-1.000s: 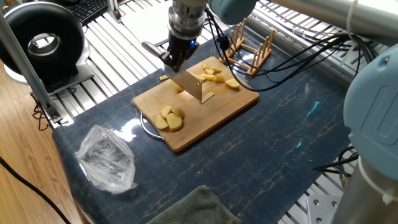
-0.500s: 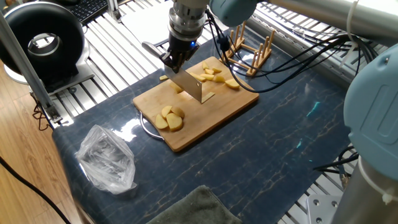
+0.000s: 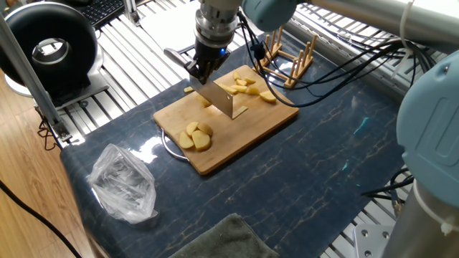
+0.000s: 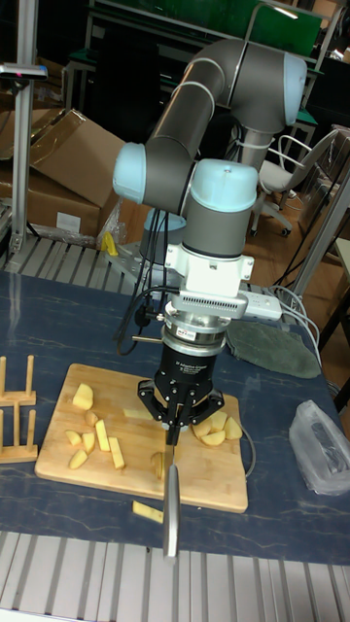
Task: Chop the potatoes
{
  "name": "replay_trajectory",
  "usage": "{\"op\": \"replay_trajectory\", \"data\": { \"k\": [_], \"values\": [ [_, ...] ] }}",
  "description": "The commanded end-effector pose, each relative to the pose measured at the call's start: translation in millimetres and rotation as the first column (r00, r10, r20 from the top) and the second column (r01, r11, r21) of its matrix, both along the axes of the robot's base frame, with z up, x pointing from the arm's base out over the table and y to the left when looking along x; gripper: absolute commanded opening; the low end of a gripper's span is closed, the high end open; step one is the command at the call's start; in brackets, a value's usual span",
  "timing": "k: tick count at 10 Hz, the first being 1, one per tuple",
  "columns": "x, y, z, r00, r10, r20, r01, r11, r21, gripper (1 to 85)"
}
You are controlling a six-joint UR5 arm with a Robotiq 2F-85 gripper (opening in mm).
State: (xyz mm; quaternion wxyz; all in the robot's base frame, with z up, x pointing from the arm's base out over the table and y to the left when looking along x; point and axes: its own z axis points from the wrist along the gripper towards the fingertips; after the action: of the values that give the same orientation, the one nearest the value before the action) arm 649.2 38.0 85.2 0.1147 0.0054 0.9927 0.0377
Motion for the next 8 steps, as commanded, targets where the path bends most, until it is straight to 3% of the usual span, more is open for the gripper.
{"op": "replay_trajectory", "data": {
  "k": [1, 8],
  "values": [
    [2.5, 1, -0.6, 1.0, -0.005, 0.01, 0.005, 1.0, 0.014, 1.0],
    [6.6, -3, -17.4, 0.998, -0.001, 0.058, 0.001, 1.0, 0.001, 1.0]
  ]
}}
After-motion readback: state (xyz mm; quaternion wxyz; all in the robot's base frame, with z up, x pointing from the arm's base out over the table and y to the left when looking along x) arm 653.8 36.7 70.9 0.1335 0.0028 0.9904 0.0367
